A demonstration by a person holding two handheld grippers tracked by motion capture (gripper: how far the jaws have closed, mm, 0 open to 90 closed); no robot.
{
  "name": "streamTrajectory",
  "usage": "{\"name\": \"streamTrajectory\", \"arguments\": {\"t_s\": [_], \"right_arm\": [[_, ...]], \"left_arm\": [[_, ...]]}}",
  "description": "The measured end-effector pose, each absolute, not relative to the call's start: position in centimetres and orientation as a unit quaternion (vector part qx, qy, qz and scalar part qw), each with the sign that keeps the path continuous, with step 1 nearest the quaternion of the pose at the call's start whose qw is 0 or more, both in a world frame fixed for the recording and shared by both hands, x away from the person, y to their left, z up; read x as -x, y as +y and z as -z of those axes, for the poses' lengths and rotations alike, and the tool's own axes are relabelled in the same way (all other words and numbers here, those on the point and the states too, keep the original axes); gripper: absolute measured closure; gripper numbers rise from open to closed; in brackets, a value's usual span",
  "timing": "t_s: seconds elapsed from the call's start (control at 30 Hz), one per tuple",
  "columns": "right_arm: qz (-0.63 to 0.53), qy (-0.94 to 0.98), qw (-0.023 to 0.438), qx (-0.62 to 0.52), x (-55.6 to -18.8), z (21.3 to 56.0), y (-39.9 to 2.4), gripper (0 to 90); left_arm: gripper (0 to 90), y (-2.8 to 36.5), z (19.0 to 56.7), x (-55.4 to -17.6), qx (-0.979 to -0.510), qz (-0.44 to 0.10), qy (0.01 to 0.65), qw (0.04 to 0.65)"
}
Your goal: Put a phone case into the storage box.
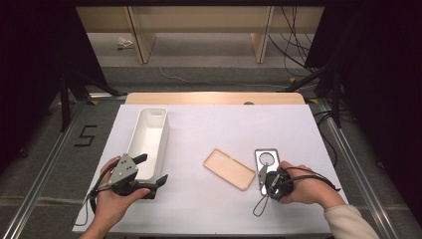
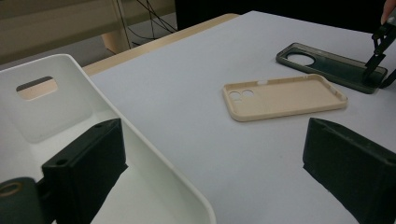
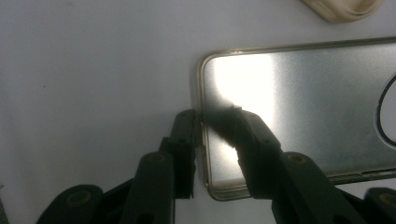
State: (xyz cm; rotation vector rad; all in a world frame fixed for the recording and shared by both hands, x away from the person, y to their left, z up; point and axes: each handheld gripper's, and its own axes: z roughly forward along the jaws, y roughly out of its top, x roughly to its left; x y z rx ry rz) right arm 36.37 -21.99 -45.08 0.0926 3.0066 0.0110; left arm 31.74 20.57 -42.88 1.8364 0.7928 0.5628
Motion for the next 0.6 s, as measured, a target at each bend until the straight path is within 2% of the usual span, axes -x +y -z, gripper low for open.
{"name": "streamTrajectory", "arguments": {"t_s": [0.6], "right_arm": [[0.011,0.998,0.064,-0.015,-35.88,45.11,-21.42,86.4]], "left_arm": [[5.4,20.44,42.90,-31.69,-0.763,-0.233,0.326,0.508]]}}
